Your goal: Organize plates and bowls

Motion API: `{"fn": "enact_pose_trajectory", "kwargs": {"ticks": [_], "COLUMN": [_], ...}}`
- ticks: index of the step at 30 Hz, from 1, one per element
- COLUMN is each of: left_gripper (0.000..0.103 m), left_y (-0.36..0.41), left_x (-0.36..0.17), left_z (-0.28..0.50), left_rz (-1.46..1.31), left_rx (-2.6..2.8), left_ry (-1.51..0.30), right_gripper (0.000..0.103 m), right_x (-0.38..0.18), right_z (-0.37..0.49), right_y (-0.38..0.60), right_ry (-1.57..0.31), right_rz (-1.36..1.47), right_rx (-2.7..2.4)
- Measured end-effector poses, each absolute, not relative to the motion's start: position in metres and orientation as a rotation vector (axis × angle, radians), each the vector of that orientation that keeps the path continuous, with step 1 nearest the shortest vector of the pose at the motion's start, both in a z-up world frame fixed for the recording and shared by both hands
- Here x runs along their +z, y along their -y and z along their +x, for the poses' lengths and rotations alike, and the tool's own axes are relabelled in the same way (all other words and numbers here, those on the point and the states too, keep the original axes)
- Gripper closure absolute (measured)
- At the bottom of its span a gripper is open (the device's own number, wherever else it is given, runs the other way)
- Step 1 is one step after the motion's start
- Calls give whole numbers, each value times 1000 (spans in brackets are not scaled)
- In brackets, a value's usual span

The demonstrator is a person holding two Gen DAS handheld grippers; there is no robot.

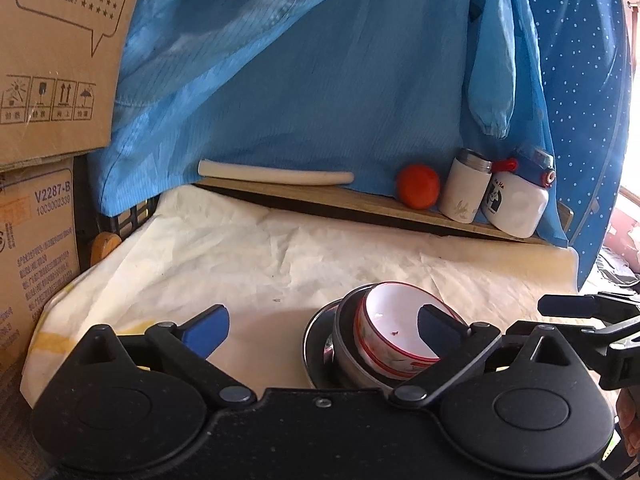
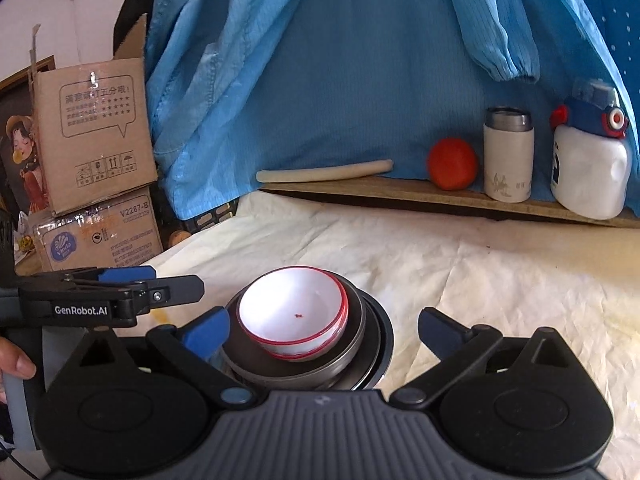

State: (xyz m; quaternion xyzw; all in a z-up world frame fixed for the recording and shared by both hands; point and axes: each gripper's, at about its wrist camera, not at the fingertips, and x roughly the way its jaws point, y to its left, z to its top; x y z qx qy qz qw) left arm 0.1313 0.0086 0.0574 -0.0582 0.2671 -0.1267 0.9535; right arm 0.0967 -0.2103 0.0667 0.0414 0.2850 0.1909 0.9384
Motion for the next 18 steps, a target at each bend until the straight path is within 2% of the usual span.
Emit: {"fn": "enact_pose_trajectory", "kwargs": {"ticks": [18], "left_gripper": [1], "left_y": [-6], "left_x": [52], "left_z": [112], "left_rz": [-89], "left_rx": [-221], "left_ry": [-477], "right_gripper": [0], "right_x": [62], "right_z": [64], "right_y": [211], "right_ry": [-417], "right_rz": [40], "right_rx": [321]}}
